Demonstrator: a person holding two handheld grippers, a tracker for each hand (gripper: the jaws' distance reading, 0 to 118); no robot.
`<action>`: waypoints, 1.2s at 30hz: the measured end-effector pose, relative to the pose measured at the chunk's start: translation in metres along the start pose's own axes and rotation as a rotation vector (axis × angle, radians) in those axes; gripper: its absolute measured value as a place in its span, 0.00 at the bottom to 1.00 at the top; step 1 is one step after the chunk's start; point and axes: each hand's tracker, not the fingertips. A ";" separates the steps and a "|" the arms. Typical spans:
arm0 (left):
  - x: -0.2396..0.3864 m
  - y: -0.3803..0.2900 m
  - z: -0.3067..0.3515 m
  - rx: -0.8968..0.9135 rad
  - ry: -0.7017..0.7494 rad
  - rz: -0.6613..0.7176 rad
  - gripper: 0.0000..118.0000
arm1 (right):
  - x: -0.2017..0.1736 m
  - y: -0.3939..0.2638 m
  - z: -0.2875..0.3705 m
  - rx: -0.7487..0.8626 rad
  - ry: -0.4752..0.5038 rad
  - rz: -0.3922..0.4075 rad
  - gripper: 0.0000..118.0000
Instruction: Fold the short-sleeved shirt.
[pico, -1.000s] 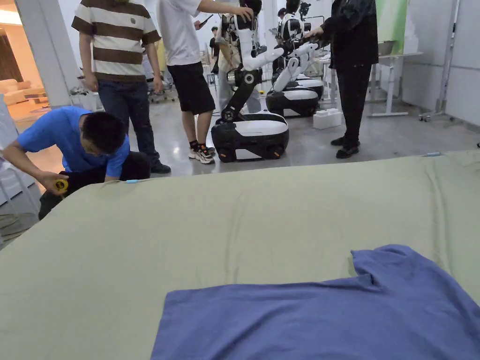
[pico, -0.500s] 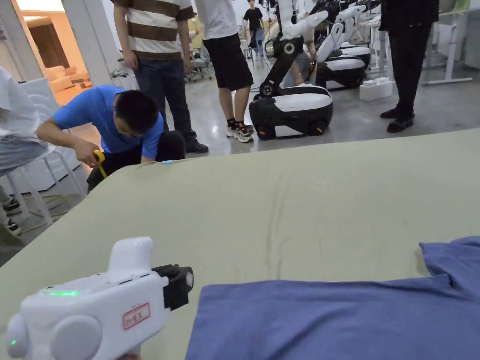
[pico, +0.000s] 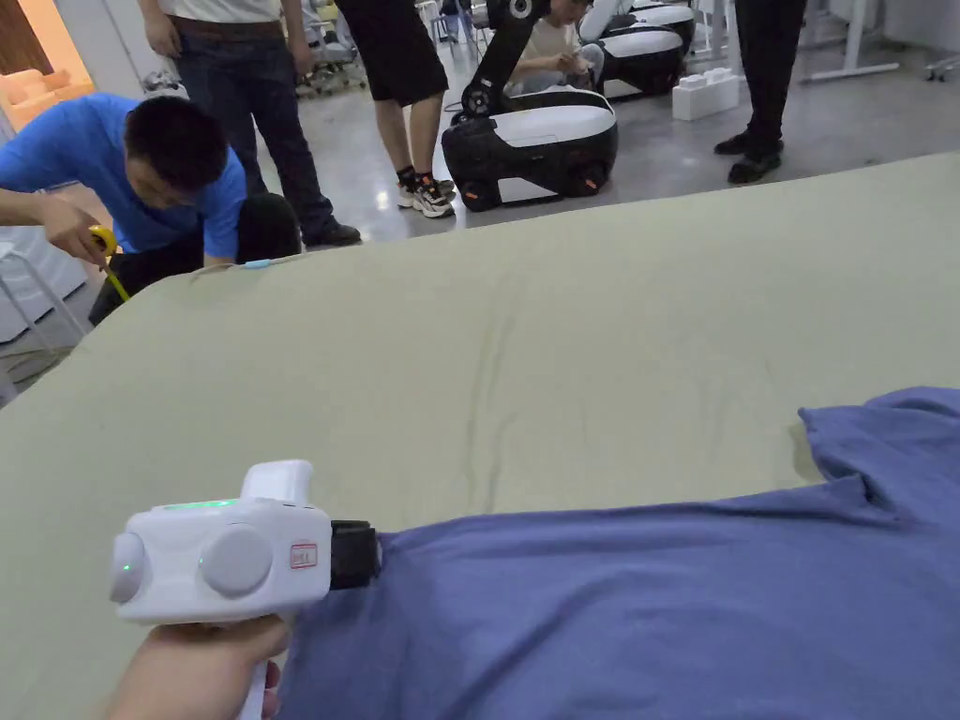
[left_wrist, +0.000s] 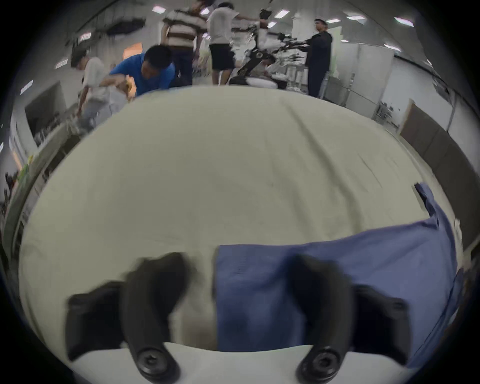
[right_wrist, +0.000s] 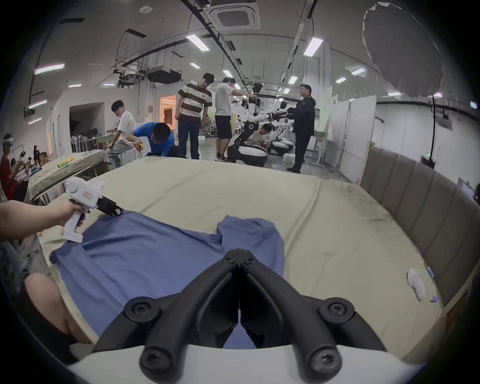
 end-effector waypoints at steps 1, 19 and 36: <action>0.007 -0.002 0.005 -0.009 -0.024 -0.039 0.18 | 0.006 -0.003 -0.003 0.000 0.002 0.000 0.02; 0.012 -0.002 0.075 0.036 -0.186 -0.014 0.03 | 0.088 -0.024 -0.269 -0.635 -0.094 -0.234 0.60; -0.032 -0.024 0.189 0.126 -0.288 0.055 0.03 | 0.083 0.024 -0.042 -0.251 0.047 -0.147 0.04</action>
